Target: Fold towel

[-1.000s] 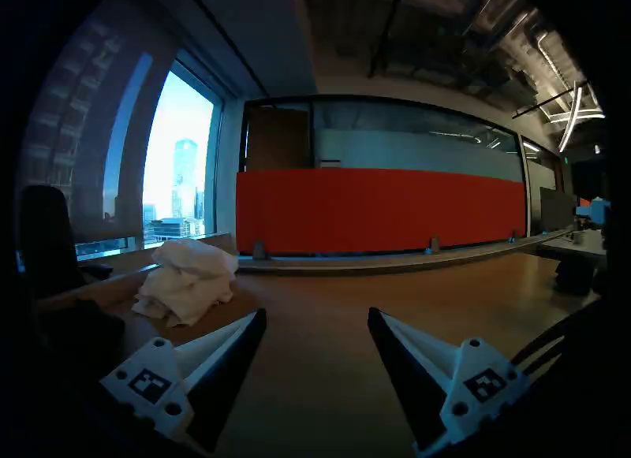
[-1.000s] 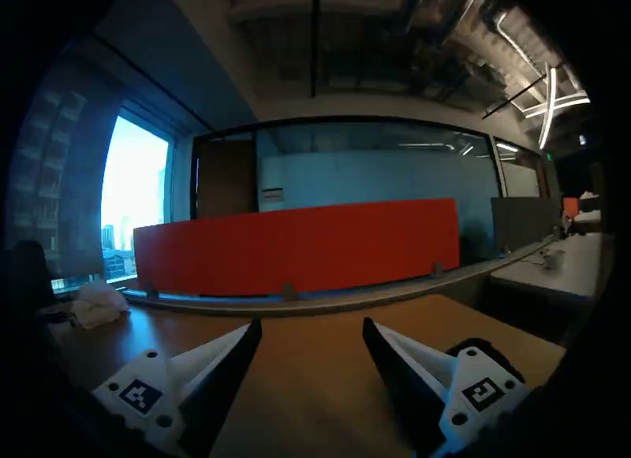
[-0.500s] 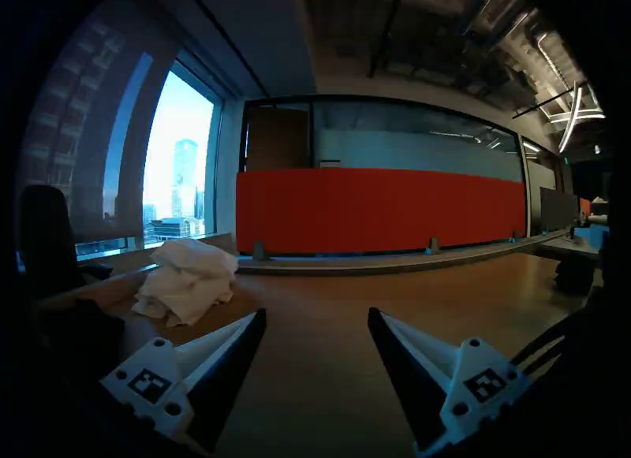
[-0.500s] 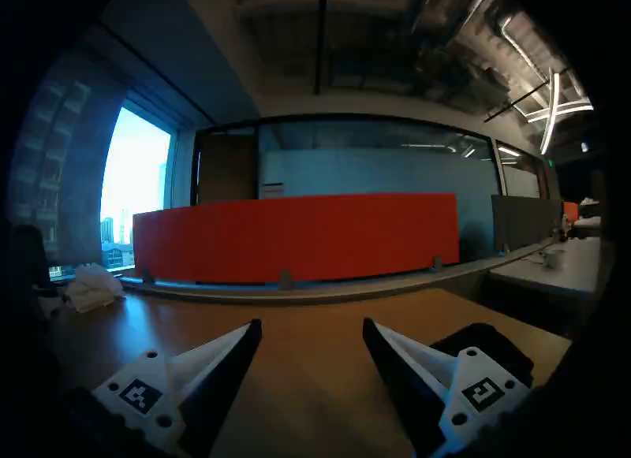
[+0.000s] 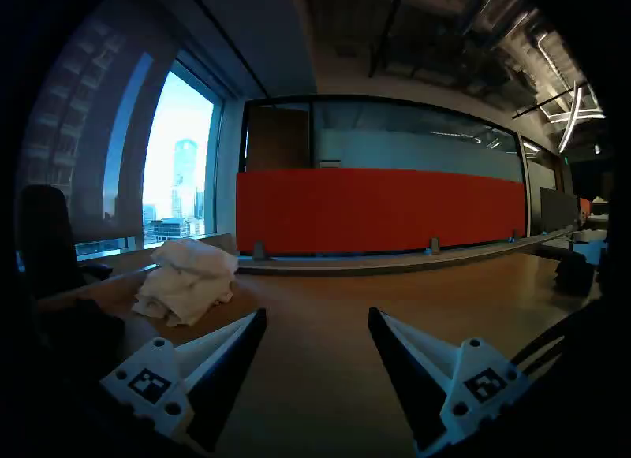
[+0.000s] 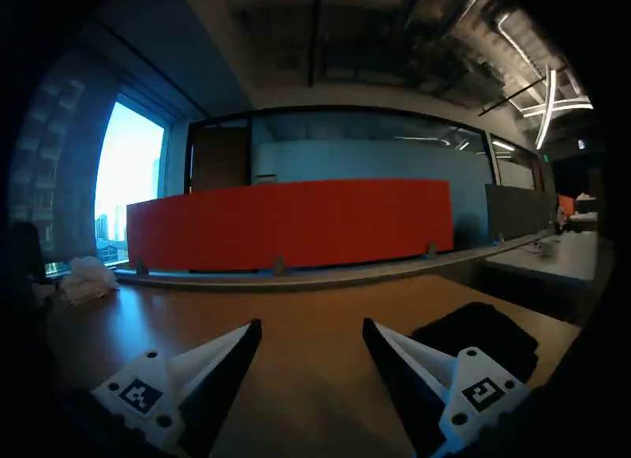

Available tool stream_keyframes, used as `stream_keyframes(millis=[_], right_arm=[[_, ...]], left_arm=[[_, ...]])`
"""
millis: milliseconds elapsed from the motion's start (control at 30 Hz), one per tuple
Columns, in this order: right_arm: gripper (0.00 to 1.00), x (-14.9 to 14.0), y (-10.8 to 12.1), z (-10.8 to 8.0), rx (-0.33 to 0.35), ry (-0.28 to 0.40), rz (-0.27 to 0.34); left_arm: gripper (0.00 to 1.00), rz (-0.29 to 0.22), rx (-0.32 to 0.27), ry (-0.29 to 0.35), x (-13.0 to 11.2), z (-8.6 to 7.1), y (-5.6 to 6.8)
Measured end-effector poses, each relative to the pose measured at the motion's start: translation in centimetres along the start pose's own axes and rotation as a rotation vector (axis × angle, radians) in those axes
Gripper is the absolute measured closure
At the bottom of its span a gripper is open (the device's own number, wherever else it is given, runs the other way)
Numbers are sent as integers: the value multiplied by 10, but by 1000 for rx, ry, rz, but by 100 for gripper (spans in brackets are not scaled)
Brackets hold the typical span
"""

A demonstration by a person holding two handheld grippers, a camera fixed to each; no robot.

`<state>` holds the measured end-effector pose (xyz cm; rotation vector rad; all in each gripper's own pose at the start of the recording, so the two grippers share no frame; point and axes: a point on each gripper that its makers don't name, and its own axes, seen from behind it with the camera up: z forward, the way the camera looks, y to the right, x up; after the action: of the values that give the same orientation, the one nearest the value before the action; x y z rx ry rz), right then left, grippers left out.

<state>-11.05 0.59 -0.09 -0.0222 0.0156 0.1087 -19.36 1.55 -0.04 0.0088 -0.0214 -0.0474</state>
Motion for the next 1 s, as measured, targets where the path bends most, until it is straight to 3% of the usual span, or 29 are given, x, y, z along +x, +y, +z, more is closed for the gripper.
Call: stream_keyframes(millis=[500, 1000], right_arm=[[1, -5, -7, -3, 10, -2, -59], [1, -5, -10, -5, 21, -2, -59]], left_arm=[[4, 0, 0, 0, 0, 0, 0], [5, 0, 0, 0, 0, 0, 0]])
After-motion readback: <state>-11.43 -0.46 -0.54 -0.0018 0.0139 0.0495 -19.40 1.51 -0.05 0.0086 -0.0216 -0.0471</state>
